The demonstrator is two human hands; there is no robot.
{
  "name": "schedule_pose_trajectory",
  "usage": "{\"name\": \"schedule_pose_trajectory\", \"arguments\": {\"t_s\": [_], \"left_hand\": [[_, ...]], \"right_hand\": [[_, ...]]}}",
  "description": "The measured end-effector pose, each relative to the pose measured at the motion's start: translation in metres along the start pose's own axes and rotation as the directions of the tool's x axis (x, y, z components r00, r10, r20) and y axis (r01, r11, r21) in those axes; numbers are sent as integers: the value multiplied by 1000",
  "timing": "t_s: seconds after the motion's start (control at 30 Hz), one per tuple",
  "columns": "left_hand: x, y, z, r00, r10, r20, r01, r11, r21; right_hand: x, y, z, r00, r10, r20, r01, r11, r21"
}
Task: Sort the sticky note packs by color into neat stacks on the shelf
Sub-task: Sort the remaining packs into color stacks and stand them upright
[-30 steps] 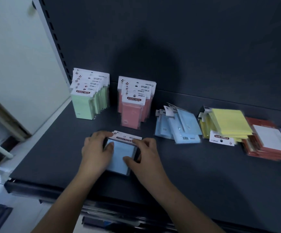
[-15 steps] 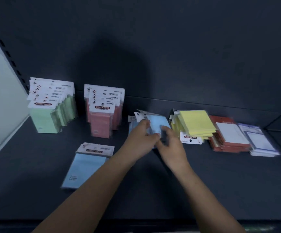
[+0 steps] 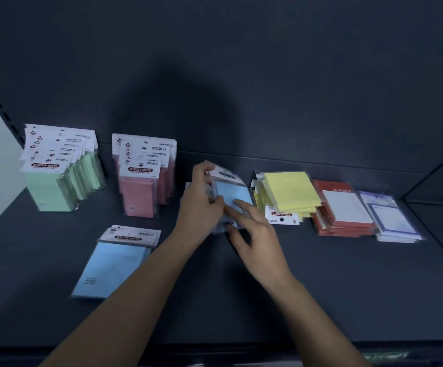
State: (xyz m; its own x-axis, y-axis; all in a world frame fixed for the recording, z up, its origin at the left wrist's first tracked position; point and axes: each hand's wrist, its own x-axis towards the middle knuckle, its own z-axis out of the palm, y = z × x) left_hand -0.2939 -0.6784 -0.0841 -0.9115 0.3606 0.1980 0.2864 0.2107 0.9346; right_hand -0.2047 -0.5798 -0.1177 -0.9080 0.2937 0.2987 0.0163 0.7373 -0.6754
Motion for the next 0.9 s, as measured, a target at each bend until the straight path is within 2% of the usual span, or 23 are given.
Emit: {"name": "schedule_pose_trajectory", "arguments": {"t_s": [0.07, 0.13, 0.2, 0.27, 0.33, 0.37, 0.47, 0.57, 0.63, 0.7, 0.83, 0.9], "left_hand": [[-11, 3, -12, 999, 36, 35, -33, 996, -79], [-25, 7, -26, 999, 23, 31, -15, 973, -228], [-43, 10, -41, 999, 2, 39, 13, 930, -367], [-63, 10, -54, 998, -39, 57, 61, 886, -459], [-83, 6, -64, 989, -103, 105, 141, 863, -485], [-92, 3, -69, 980, -132, 150, 188, 867, -461], [-110, -15, -78, 955, -211, 211, 256, 941, -220], [-116, -29, -77, 964, -240, 117, 224, 965, 132], [-118, -31, -73, 977, -191, 98, 150, 933, 326], [-121, -33, -69, 975, -181, 130, 100, 878, 469], [-119, -32, -59, 979, -176, 105, 75, 787, 613], [-115, -31, -57, 978, -164, 129, 33, 734, 679]], "right_hand": [[-5, -4, -8, 999, 35, -31, -33, 997, 71], [-11, -11, -14, 995, 95, -38, -85, 973, 216], [-18, -18, -17, 984, 175, -40, -141, 893, 427], [-24, -22, -19, 958, 287, -21, -217, 771, 599], [-32, -24, -20, 944, 328, 37, -261, 672, 693], [-37, -25, -19, 944, 323, 63, -274, 666, 694], [-54, -24, -15, 939, 320, 125, -327, 721, 610], [-62, -19, -6, 948, 281, 152, -319, 853, 412], [-62, -19, -3, 958, 233, 168, -266, 941, 210], [-59, -20, 1, 967, 184, 177, -202, 976, 87], [-57, -23, 6, 966, 77, 248, -33, 984, -178], [-55, -24, 7, 960, 81, 268, -14, 970, -241]]}}
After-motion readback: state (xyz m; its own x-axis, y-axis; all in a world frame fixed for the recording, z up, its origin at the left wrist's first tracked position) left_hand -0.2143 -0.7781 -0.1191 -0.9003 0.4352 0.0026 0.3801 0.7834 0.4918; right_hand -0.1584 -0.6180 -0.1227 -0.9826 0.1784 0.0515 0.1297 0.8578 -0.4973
